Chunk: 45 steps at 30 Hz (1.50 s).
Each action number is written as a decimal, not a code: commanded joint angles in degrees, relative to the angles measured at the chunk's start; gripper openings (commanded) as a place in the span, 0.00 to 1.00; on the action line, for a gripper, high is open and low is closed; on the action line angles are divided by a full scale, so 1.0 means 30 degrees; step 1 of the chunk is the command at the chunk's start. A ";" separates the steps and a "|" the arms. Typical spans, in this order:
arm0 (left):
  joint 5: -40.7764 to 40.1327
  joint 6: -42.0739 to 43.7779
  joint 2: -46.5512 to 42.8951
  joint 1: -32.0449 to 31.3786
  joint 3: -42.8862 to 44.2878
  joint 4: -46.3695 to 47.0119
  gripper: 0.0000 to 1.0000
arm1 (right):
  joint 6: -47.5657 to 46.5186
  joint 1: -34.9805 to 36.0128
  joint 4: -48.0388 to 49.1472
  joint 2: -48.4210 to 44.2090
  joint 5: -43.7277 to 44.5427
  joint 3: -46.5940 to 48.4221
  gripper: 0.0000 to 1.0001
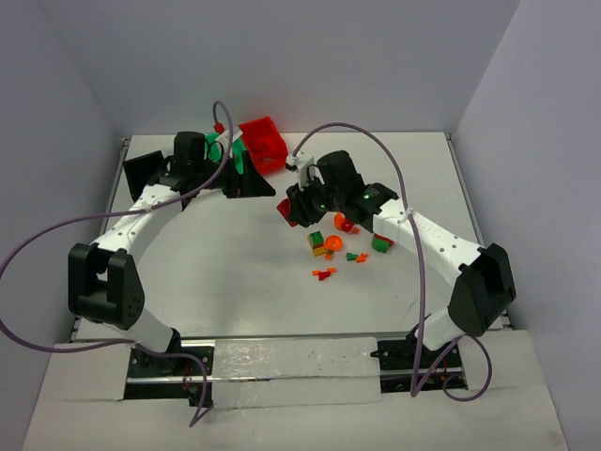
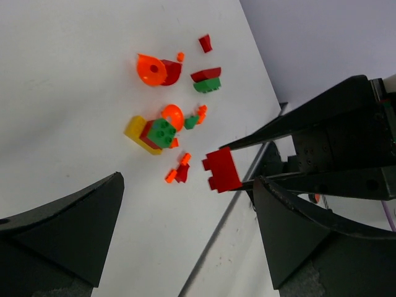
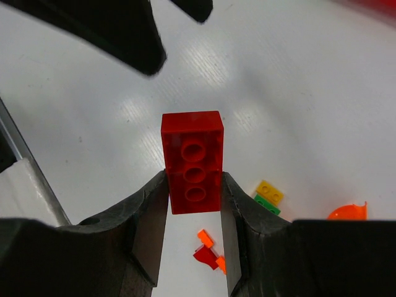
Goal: Sort the legos into containers by color
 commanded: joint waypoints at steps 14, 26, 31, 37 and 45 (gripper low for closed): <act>0.0548 0.0148 0.0267 -0.1942 -0.0642 0.0214 0.52 | -0.0991 0.0976 0.0157 -0.0466 0.2077 0.1400 0.00; -0.0948 0.2087 0.1994 -0.1332 0.2477 -0.1535 0.00 | -0.0782 0.0752 0.0003 -0.0669 0.2951 0.0410 0.73; -0.4752 0.3866 0.3874 -0.0046 0.6031 -0.1620 0.00 | 0.0140 -0.0740 -0.0101 -0.1164 0.2210 -0.0183 0.98; -1.2337 0.6356 0.9135 0.0109 1.2819 -0.2117 0.00 | 0.1116 -0.3113 -0.0355 -0.1269 0.0753 -0.0319 0.99; -1.5933 0.8102 1.3588 0.0099 1.6786 0.0130 0.04 | 0.0906 -0.4286 -0.0759 -0.2036 0.0970 -0.0838 1.00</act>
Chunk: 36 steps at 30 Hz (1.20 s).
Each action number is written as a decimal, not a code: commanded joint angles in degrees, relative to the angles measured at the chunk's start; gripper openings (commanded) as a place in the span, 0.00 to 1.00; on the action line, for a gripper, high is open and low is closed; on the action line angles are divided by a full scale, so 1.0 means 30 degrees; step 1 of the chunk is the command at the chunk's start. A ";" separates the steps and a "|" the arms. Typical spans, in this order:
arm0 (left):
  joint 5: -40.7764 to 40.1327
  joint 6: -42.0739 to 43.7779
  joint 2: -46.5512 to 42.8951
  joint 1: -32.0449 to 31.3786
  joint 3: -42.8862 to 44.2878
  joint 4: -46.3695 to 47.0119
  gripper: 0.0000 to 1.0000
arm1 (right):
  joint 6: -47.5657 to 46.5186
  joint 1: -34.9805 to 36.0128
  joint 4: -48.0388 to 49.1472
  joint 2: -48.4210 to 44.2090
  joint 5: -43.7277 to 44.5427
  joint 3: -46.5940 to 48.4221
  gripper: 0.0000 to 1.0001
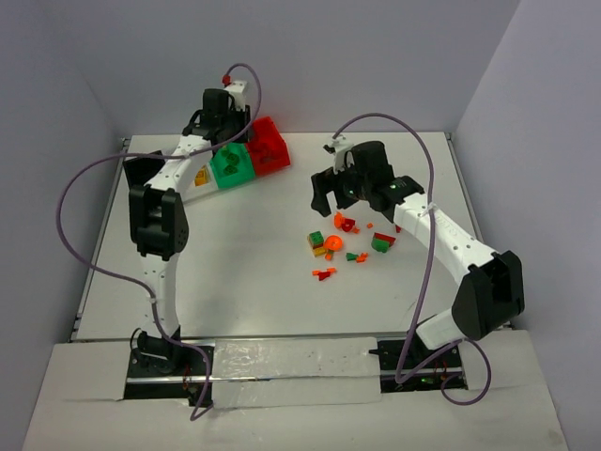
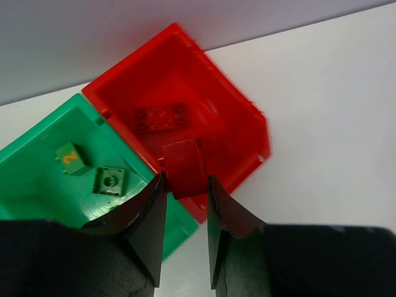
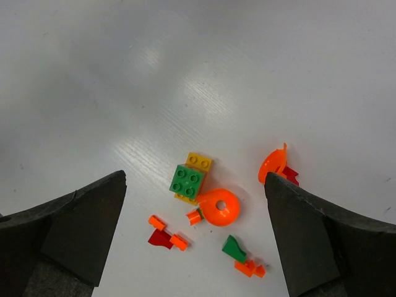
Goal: Sort the legos into containers by color
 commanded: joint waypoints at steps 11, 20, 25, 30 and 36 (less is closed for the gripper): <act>-0.3014 0.2425 0.2748 -0.0133 0.3242 0.2448 0.72 | -0.0876 -0.0474 -0.0704 -0.0989 0.0874 -0.0542 0.97; -0.0670 0.1187 -0.3657 -0.0133 -0.1761 0.0135 0.77 | -0.1161 0.0069 -0.2310 0.0533 0.1289 -0.0179 0.79; -0.0609 0.0060 -0.8230 -0.0133 -0.6361 -0.0725 0.86 | 0.0273 0.1560 -0.3003 0.2025 0.1630 0.0425 0.74; -0.0611 -0.1156 -1.0634 0.0075 -0.8620 -0.2138 0.96 | 0.1646 0.2392 -0.3516 0.4187 0.2244 0.1672 0.72; -0.0467 -0.1277 -1.2543 0.0189 -1.0294 -0.2732 0.95 | 0.2233 0.2758 -0.4095 0.6442 0.3074 0.2662 0.63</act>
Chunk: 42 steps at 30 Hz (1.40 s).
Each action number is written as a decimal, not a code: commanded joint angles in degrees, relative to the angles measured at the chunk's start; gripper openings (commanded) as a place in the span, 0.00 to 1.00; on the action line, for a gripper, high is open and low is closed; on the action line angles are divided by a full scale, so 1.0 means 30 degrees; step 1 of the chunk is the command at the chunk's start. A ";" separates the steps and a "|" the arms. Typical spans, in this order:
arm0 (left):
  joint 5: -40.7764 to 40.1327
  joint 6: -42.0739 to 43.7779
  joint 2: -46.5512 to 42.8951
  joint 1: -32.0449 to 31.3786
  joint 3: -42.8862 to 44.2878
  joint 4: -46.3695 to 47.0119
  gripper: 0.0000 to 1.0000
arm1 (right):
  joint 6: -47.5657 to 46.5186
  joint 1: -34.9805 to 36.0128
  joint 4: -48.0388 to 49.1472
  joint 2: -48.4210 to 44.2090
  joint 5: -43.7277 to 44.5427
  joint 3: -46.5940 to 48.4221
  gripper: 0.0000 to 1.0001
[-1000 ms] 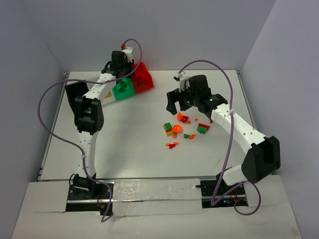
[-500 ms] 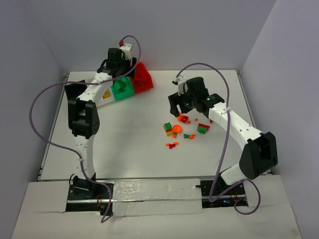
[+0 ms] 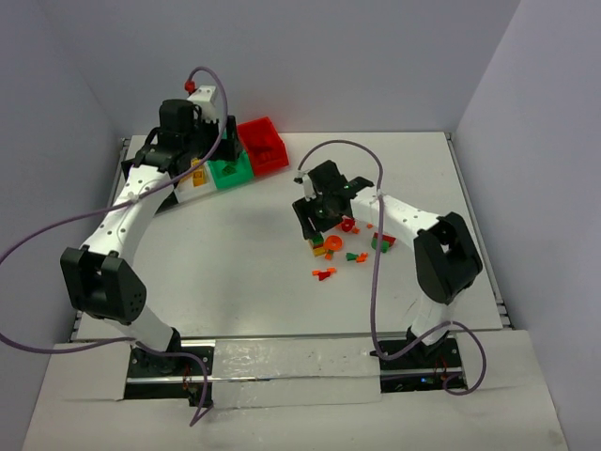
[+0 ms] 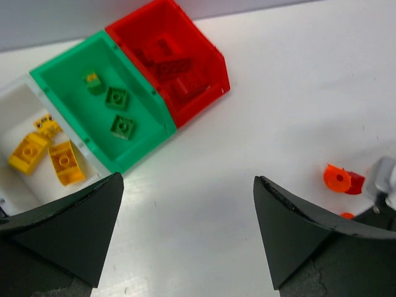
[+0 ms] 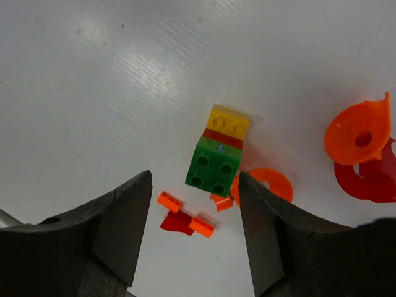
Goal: Sort the legos into containers by color
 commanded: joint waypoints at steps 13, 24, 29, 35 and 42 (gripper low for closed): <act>0.0164 -0.0157 -0.1704 0.0218 -0.2214 -0.0758 0.94 | 0.0894 0.0295 -0.0991 0.2849 0.1301 0.1872 0.43; 1.2475 0.0143 -0.2539 0.2795 -0.5725 0.0016 0.90 | 0.0624 -0.1541 -0.0099 -0.0570 -0.6472 0.2399 0.00; 1.9194 0.0877 -0.3424 0.3158 -0.8500 0.1219 0.89 | 0.1217 -0.2390 0.3177 -0.2908 -1.2094 0.1342 0.00; 2.2482 -0.0171 -0.4147 0.3064 -0.9819 0.3306 0.89 | 0.2608 -0.2332 0.6122 -0.3794 -1.6371 0.0141 0.00; 2.3025 -0.2385 -0.5236 0.1795 -1.0952 0.6588 0.92 | 0.3503 -0.1948 0.7164 -0.4036 -1.7885 -0.0239 0.00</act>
